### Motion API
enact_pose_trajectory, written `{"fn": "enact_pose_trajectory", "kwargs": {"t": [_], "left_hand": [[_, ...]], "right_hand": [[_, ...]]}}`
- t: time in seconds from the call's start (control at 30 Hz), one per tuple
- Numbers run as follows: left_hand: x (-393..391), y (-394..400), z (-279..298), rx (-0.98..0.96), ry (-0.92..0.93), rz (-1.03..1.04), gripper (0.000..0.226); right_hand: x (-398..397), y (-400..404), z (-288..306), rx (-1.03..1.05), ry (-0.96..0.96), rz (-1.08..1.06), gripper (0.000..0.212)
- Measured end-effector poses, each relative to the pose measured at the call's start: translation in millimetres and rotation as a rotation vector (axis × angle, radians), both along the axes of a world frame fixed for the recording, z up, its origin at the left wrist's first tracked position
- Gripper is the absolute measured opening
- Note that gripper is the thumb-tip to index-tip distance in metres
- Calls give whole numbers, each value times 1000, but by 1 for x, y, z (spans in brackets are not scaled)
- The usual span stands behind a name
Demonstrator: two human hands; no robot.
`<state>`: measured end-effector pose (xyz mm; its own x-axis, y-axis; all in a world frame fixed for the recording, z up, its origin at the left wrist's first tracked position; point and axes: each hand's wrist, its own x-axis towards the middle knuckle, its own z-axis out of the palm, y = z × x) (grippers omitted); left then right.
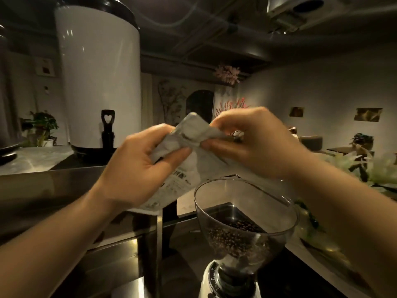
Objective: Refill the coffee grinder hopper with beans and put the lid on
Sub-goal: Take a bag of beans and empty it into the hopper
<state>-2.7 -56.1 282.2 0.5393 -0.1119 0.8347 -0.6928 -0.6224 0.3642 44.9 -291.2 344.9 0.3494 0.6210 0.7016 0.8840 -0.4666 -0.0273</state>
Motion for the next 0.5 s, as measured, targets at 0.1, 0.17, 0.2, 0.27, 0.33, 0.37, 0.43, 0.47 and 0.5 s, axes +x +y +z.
{"fn": "enact_pose_trajectory", "kwargs": {"t": [0.1,0.17,0.2,0.27,0.33,0.37,0.43,0.47,0.5], "left_hand": [[-6,22,-23,-71,60,-35,14],[-9,34,-35,-101,110,-45,14],[-9,40,-40,-98,141,-24,14],[-10,58,-50,-7,195,70,18],[-9,74,-58,118,226,171,22],[-9,82,-62,173,238,221,26],[-9,98,-72,309,239,307,32],[-9,103,-78,389,221,348,31],[-8,110,-86,461,200,375,27]], "right_hand": [[3,34,-26,-133,-41,-20,32],[5,53,-42,-187,-62,1,23],[7,59,-49,-208,-75,4,19],[11,77,-65,-283,-116,-15,17],[15,92,-80,-362,-145,-34,18],[17,100,-87,-384,-153,-34,19],[18,116,-103,-429,-164,-43,22],[17,122,-111,-459,-174,-64,23],[16,130,-121,-478,-182,-84,23]]}}
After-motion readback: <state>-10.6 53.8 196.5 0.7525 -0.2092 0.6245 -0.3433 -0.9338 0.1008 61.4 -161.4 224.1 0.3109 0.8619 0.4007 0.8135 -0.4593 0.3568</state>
